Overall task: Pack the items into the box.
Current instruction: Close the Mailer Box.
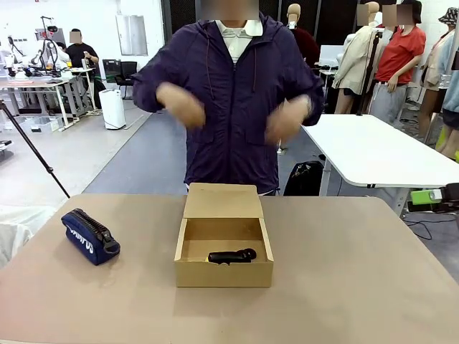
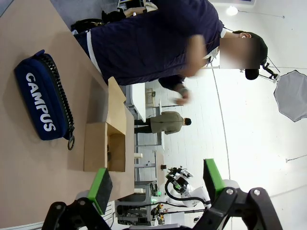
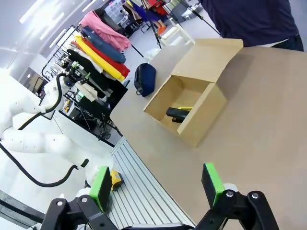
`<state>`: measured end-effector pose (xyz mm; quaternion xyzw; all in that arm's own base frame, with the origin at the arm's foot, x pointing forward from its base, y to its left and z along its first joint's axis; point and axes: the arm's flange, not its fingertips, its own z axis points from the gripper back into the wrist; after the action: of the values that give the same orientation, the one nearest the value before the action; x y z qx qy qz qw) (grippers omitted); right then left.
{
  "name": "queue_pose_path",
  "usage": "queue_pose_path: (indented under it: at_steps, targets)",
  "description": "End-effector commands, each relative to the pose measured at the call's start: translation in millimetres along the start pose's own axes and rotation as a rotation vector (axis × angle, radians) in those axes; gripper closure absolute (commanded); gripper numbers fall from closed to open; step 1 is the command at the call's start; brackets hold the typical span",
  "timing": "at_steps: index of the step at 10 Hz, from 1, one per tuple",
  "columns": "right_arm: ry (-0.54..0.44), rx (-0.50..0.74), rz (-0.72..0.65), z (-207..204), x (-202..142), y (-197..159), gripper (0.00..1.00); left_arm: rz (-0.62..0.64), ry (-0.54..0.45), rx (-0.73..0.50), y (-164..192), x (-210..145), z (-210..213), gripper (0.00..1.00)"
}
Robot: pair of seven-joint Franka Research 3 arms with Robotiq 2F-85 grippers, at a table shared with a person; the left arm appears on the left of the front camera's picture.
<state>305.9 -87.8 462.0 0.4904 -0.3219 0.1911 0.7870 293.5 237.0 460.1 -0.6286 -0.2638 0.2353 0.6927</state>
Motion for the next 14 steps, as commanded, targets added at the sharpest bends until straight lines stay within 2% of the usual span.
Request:
queue_pose_path:
  at_steps: [1,14]
  targets:
    - [-0.020,0.011,-0.003,-0.6,4.6,2.3,0.00,0.000,0.001,-0.014,-2.8,-1.0,0.5,0.00]
    - [-0.020,0.011,-0.003,-0.6,4.6,2.3,0.00,0.000,0.001,-0.014,-2.8,-1.0,0.5,0.00]
